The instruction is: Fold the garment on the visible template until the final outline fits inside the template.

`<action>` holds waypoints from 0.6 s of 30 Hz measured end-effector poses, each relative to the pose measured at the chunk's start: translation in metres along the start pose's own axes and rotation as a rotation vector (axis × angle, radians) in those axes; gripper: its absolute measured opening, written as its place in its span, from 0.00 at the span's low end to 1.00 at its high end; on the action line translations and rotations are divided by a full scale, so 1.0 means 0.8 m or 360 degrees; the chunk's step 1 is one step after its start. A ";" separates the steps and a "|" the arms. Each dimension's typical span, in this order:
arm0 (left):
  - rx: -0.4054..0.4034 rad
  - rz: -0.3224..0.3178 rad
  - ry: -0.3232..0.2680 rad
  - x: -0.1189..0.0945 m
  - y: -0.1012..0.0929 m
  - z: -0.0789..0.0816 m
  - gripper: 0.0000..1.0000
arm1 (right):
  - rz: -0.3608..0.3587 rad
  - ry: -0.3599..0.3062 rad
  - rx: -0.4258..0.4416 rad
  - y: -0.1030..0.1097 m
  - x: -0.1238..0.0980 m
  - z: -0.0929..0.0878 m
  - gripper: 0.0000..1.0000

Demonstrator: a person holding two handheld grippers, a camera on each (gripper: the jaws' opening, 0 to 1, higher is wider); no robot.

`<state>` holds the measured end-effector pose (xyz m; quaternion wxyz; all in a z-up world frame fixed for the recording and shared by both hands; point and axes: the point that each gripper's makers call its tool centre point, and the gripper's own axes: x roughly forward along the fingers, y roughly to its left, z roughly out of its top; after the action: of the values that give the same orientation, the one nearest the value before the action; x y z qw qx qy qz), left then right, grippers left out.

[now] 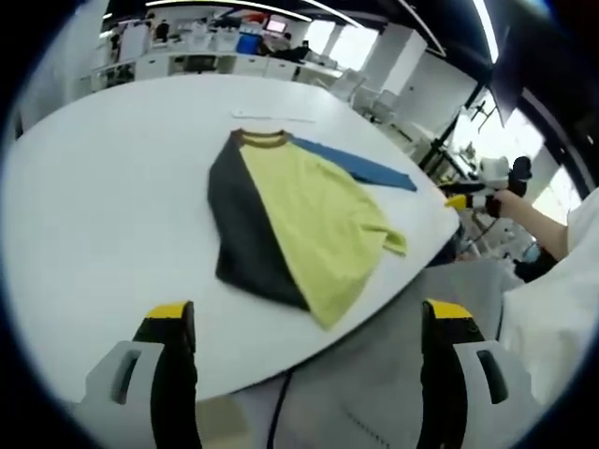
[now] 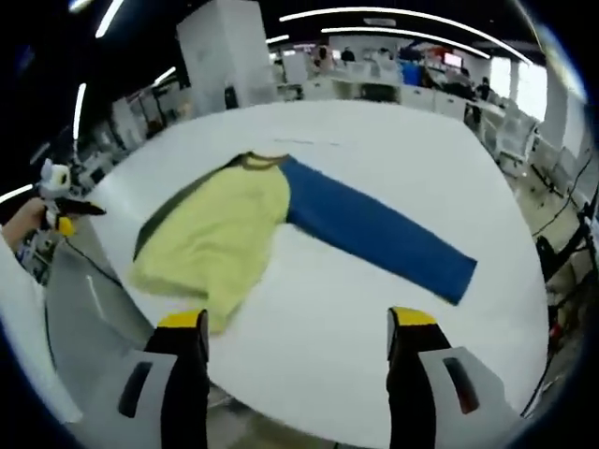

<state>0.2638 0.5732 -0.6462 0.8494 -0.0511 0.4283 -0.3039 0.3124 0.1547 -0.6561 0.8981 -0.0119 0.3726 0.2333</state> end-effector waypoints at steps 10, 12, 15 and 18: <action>-0.0008 0.0018 0.0006 -0.013 0.005 -0.008 0.97 | 0.0068 -0.0078 0.0050 0.035 -0.013 0.004 0.83; -0.0004 0.0021 0.0008 -0.016 0.005 -0.010 0.97 | 0.0062 -0.0096 0.0037 0.041 -0.017 0.004 0.83; -0.0001 0.0024 0.0005 -0.023 0.005 -0.012 0.97 | 0.0063 -0.0102 0.0036 0.045 -0.023 0.003 0.85; 0.0009 0.0029 0.0009 -0.029 0.004 -0.014 0.97 | 0.0070 -0.0105 0.0041 0.050 -0.027 0.000 0.87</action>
<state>0.2468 0.5909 -0.6382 0.8511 -0.0440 0.4302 -0.2977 0.2817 0.1818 -0.6356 0.9046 0.0155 0.3460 0.2484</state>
